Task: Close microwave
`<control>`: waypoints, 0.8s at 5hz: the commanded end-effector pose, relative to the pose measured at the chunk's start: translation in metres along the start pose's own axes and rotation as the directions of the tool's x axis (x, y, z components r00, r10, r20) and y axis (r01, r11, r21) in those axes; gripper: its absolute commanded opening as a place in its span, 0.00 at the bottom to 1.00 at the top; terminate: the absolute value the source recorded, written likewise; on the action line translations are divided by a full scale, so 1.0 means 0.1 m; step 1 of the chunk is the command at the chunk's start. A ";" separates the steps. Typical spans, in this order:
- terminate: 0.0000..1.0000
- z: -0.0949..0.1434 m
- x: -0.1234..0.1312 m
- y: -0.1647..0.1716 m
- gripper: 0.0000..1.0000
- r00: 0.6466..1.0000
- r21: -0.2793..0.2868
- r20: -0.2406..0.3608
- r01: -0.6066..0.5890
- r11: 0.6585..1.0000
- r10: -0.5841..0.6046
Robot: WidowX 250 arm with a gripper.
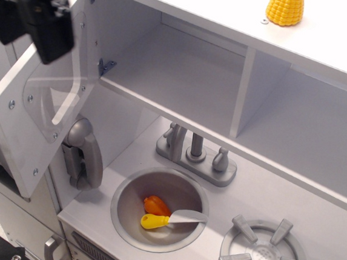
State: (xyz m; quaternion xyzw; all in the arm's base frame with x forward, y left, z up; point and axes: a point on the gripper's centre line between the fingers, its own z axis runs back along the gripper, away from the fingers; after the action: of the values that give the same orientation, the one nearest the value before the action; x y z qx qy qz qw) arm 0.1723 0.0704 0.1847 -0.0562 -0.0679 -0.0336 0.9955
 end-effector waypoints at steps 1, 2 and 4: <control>0.00 -0.22 0.00 0.32 1.00 0.998 0.072 0.013 -0.067 0.995 0.066; 0.00 -0.34 0.04 0.37 1.00 0.995 0.094 0.030 -0.097 0.991 0.094; 0.00 -0.63 0.18 0.24 1.00 0.992 0.086 -0.018 -0.125 0.988 0.127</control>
State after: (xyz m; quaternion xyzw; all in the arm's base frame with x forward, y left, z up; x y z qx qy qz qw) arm 0.2006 0.0818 0.1171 -0.0229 -0.0434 0.0300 0.9983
